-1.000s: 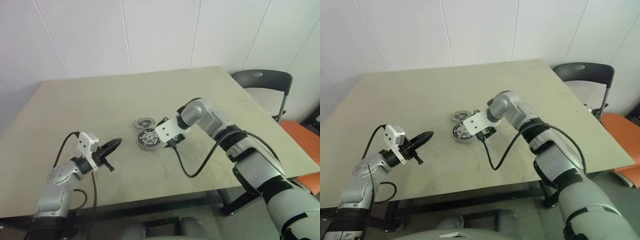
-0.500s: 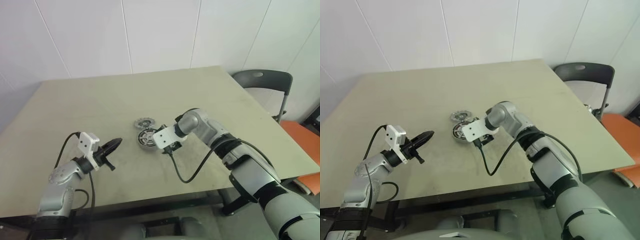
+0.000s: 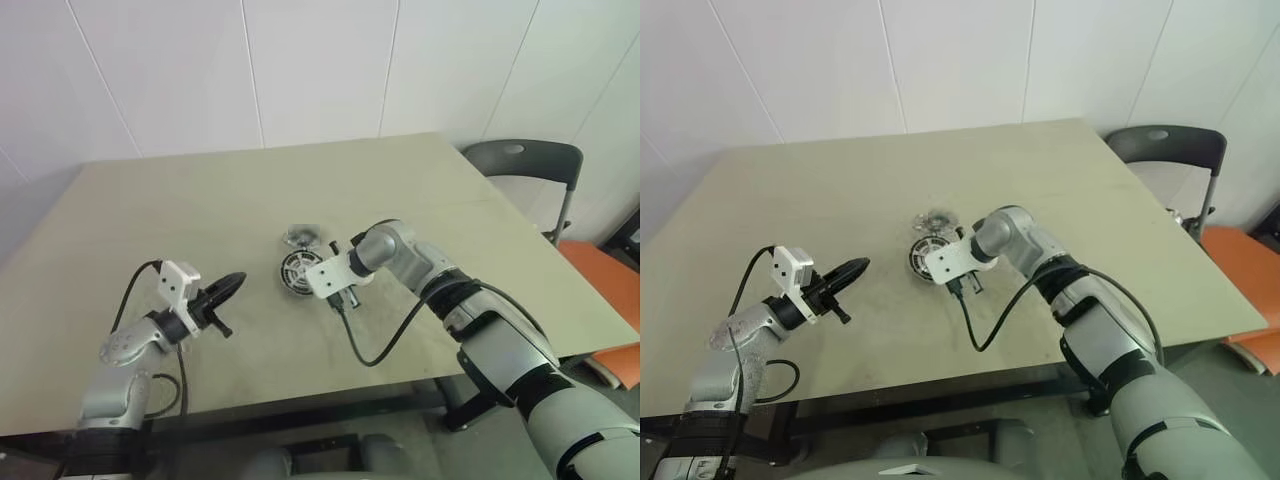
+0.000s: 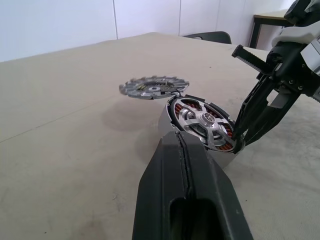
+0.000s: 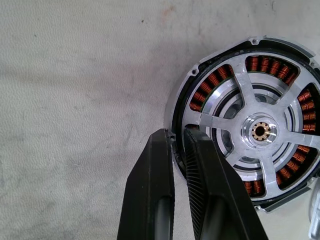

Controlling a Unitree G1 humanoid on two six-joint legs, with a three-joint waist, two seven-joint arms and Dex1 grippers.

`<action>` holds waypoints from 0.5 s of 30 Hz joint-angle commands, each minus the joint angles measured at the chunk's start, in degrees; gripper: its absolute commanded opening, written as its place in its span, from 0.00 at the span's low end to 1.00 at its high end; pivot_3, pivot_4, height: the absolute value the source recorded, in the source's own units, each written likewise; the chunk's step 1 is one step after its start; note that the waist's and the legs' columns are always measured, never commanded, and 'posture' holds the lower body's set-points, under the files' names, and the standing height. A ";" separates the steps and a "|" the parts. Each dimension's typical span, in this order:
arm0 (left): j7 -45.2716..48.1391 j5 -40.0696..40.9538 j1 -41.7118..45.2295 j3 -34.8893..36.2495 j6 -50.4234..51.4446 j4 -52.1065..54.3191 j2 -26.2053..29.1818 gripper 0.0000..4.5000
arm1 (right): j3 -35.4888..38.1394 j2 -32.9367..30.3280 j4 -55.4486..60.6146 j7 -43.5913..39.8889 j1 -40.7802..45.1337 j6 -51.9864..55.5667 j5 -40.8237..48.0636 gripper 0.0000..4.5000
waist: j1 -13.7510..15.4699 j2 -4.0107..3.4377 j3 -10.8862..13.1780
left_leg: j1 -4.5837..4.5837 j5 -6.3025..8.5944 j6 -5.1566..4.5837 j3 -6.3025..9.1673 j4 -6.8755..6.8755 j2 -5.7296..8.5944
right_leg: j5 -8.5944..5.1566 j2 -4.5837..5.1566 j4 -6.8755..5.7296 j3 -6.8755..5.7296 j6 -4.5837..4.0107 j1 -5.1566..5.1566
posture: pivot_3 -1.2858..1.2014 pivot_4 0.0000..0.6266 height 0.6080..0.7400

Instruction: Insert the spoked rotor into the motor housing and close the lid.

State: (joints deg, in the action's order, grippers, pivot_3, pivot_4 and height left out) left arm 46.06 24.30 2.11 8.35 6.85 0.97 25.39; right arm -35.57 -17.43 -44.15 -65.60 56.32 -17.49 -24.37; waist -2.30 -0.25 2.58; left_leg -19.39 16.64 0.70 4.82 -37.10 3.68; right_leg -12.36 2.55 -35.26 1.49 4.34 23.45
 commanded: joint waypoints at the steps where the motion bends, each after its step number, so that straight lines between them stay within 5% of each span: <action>1: -0.14 -0.26 0.86 0.30 -1.28 0.34 -0.02 0.00 | 2.14 -0.35 2.36 -0.91 -0.54 2.89 1.70 0.02 | 0.01 0.00 0.00 | 0.00 0.00 0.00 0.00 0.00 0.00 | 0.00 0.00 0.00 0.00 0.00 0.00 | 0.52 0.00 1.00; 15: -1.24 -0.67 -0.98 0.07 -2.53 0.06 -1.30 0.00 | 6.20 -9.51 20.45 -14.08 -7.47 28.30 7.70 0.02 | 2.69 0.00 0.00 | -0.15 0.01 -0.01 0.00 0.03 0.11 | -0.01 0.13 0.15 -0.02 0.01 0.06 | 0.52 0.00 1.00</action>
State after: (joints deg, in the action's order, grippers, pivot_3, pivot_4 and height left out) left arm 45.00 24.00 1.08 7.86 5.59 0.57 24.12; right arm -30.58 -25.30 -26.35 -77.61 49.33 6.97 -17.21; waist 0.39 -0.26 2.58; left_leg -19.54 16.65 0.69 4.82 -37.07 3.79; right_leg -12.37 2.69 -35.10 1.47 4.35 23.50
